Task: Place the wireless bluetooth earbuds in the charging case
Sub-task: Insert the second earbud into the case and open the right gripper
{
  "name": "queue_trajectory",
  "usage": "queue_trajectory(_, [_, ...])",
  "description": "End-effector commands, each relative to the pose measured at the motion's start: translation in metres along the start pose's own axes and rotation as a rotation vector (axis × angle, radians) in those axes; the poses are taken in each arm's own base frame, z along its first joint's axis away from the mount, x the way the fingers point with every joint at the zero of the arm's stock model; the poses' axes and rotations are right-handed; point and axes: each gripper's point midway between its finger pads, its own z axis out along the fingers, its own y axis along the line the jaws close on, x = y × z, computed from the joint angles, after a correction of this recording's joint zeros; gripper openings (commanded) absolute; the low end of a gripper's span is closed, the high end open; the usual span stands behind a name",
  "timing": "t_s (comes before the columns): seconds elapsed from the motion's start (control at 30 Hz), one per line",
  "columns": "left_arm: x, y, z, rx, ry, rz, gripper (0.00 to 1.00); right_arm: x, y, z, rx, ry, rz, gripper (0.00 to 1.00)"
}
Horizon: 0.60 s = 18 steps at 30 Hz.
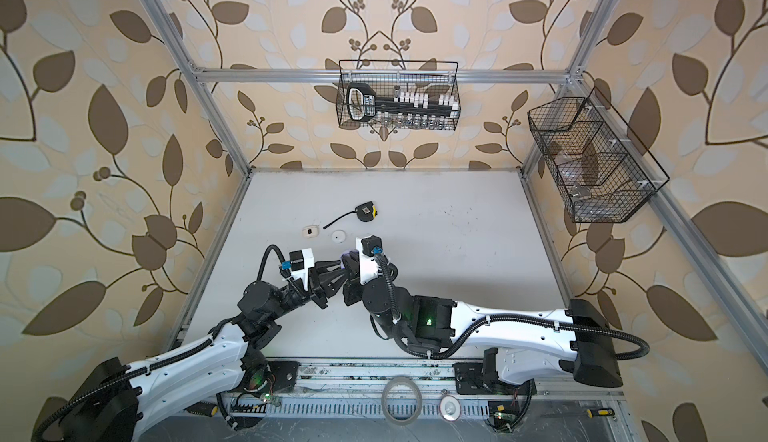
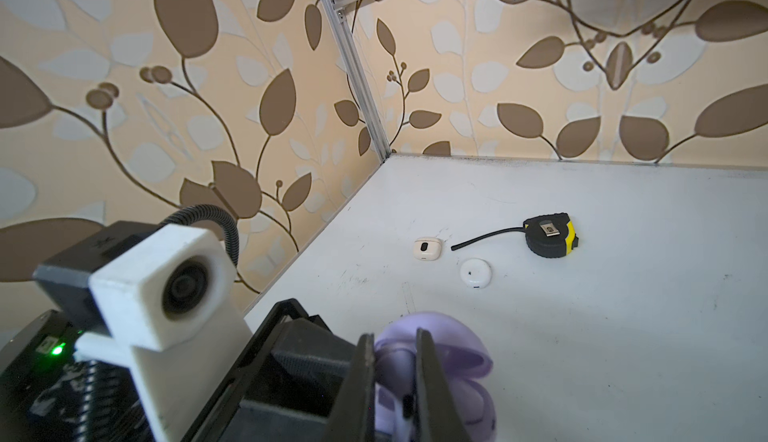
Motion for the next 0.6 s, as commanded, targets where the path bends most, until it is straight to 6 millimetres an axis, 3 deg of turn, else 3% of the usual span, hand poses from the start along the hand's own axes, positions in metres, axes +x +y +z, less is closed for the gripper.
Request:
queue_trajectory(0.0, [-0.034,-0.008,0.002,0.016,-0.104,0.053,0.0,-0.005,0.005,0.004,0.004,-0.012,-0.011,0.04])
queue_trajectory(0.57, [-0.033,-0.006,-0.001,-0.001,-0.099,0.064,0.0,-0.02,0.005,0.003,0.025,-0.04,-0.041,0.04])
